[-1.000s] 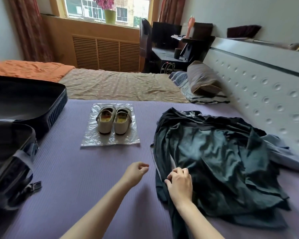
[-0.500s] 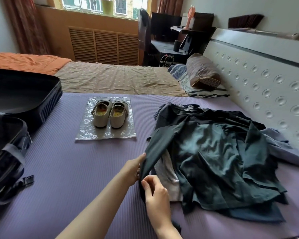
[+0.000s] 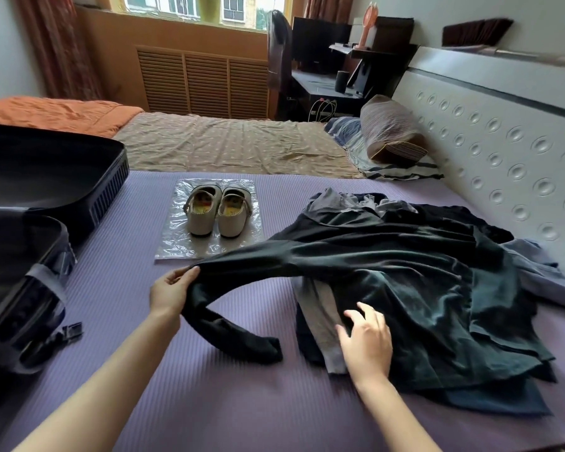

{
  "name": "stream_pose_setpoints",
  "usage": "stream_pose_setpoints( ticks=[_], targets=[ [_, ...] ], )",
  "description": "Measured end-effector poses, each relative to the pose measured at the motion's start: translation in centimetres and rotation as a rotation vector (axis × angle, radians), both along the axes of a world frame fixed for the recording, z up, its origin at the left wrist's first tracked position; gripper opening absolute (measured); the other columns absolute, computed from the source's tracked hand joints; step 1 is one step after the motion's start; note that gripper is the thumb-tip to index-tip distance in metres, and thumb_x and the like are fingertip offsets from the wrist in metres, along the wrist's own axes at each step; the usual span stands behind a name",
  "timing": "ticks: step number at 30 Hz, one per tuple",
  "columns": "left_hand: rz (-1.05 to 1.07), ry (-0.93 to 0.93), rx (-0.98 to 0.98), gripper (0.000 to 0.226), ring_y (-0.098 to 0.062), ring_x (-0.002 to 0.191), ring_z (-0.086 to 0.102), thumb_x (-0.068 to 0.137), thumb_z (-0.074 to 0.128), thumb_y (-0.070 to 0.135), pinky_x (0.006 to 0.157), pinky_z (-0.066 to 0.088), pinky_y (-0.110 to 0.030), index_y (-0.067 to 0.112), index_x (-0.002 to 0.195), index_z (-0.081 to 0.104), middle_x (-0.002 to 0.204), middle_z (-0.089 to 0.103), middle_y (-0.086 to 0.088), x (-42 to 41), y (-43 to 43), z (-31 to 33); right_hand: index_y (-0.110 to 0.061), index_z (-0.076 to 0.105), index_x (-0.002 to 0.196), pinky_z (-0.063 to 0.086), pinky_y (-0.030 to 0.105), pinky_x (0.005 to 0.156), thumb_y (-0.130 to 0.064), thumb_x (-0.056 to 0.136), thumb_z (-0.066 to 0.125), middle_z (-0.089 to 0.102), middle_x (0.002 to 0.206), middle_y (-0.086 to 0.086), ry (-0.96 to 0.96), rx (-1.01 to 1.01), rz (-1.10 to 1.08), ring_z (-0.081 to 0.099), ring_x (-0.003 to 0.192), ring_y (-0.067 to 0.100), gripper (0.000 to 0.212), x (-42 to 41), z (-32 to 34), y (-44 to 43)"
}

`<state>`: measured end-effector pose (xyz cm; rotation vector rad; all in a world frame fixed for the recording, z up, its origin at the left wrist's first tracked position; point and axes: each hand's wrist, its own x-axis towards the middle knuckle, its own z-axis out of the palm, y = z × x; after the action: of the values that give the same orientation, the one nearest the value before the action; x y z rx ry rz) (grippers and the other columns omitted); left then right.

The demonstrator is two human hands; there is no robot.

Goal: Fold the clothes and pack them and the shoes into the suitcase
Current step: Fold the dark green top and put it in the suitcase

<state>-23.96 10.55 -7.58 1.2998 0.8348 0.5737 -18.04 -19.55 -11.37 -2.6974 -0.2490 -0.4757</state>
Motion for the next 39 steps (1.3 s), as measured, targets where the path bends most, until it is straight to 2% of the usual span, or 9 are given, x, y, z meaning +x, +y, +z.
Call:
stream_pose_setpoints(
  ticks=[6, 15, 18, 24, 27, 30, 33, 35, 39],
  targets=[
    [0.111, 0.107, 0.152, 0.024, -0.015, 0.069, 0.055, 0.084, 0.068, 0.011, 0.068, 0.045, -0.020, -0.003, 0.104, 0.066, 0.089, 0.065, -0.014, -3.4, 5.4, -1.6, -0.015, 0.069, 0.065, 0.052, 0.037, 0.069, -0.004, 0.052, 0.088, 0.070, 0.085, 0.005, -0.104, 0.032, 0.013, 0.065, 0.078, 0.029, 0.025, -0.5, -0.4, 0.5],
    [0.265, 0.280, 0.381, 0.024, -0.034, 0.100, 0.062, 0.085, 0.067, 0.020, 0.088, 0.044, -0.037, 0.002, 0.101, 0.068, 0.103, 0.068, -0.020, -5.1, 7.5, -1.1, -0.014, 0.067, 0.112, 0.040, 0.034, 0.094, -0.016, 0.065, 0.084, 0.063, 0.114, 0.003, -0.289, 0.036, 0.164, 0.053, 0.106, 0.020, 0.050, -3.1, -0.1, 3.4],
    [0.143, 0.388, 0.437, 0.023, -0.033, 0.101, 0.061, 0.085, 0.068, 0.019, 0.087, 0.043, -0.036, 0.002, 0.101, 0.069, 0.103, 0.068, -0.019, -5.8, 7.0, -1.6, -0.015, 0.068, 0.115, 0.037, 0.036, 0.099, -0.022, 0.061, 0.085, 0.062, 0.116, 0.005, -0.269, -0.040, 0.144, 0.047, 0.108, 0.022, 0.057, -1.9, 0.1, 4.6],
    [-0.074, 0.557, 0.828, 0.035, -0.037, 0.114, 0.046, 0.081, 0.071, 0.023, 0.096, 0.034, -0.041, 0.012, 0.114, 0.064, 0.115, 0.058, -0.020, -4.8, 2.8, -2.5, -0.018, 0.072, 0.068, 0.034, 0.032, 0.088, -0.019, 0.055, 0.091, 0.067, 0.078, -0.002, -0.226, -0.051, 0.120, 0.053, 0.085, 0.022, 0.023, 1.3, -0.1, 4.5],
    [-0.250, 0.327, 1.060, 0.031, -0.029, 0.112, 0.048, 0.077, 0.075, 0.021, 0.097, 0.035, -0.038, 0.017, 0.108, 0.068, 0.111, 0.060, -0.008, -3.8, 0.4, -2.0, -0.017, 0.070, 0.079, 0.037, 0.030, 0.087, -0.024, 0.059, 0.089, 0.066, 0.076, -0.002, -0.197, -0.074, 0.157, 0.060, 0.076, 0.022, 0.028, 1.3, -0.1, 3.7],
    [-0.558, 0.138, 1.079, 0.042, -0.022, 0.117, 0.053, 0.076, 0.076, 0.019, 0.104, 0.037, -0.032, 0.019, 0.117, 0.066, 0.123, 0.060, -0.003, -2.5, -2.5, -2.4, -0.016, 0.073, 0.091, 0.048, 0.041, 0.092, -0.030, 0.054, 0.089, 0.069, 0.091, 0.000, -0.125, -0.155, 0.180, 0.063, 0.087, 0.024, 0.043, 1.5, -0.4, 2.7],
    [-0.724, 0.293, 1.190, 0.058, -0.018, 0.138, 0.033, 0.086, 0.064, 0.032, 0.115, 0.021, -0.033, 0.026, 0.140, 0.043, 0.148, 0.037, 0.001, -0.9, -4.5, -4.1, -0.019, 0.075, 0.075, 0.047, 0.038, 0.091, -0.021, 0.052, 0.092, 0.070, 0.090, 0.000, -0.139, -0.161, 0.181, 0.064, 0.086, 0.024, 0.029, 1.8, -0.5, 1.8],
    [-0.724, 0.474, 1.177, 0.058, -0.015, 0.143, 0.019, 0.092, 0.052, 0.043, 0.116, 0.012, -0.039, 0.032, 0.145, 0.031, 0.154, 0.025, 0.002, 0.3, -4.5, -4.8, -0.019, 0.072, 0.069, 0.040, 0.032, 0.088, -0.016, 0.054, 0.091, 0.070, 0.083, -0.002, -0.192, -0.130, 0.202, 0.065, 0.078, 0.023, 0.023, 1.8, -0.2, 1.7],
    [-0.547, 0.508, 0.980, 0.056, -0.017, 0.141, 0.024, 0.091, 0.034, 0.059, 0.113, 0.012, -0.043, 0.029, 0.135, 0.049, 0.149, 0.037, -0.003, 1.9, -3.3, -5.5, -0.019, 0.070, 0.070, 0.047, 0.026, 0.055, -0.026, 0.078, 0.070, 0.059, 0.058, -0.006, -0.340, -0.028, 0.240, 0.059, 0.053, 0.016, 0.011, 0.6, 1.4, 2.8]
  ],
)
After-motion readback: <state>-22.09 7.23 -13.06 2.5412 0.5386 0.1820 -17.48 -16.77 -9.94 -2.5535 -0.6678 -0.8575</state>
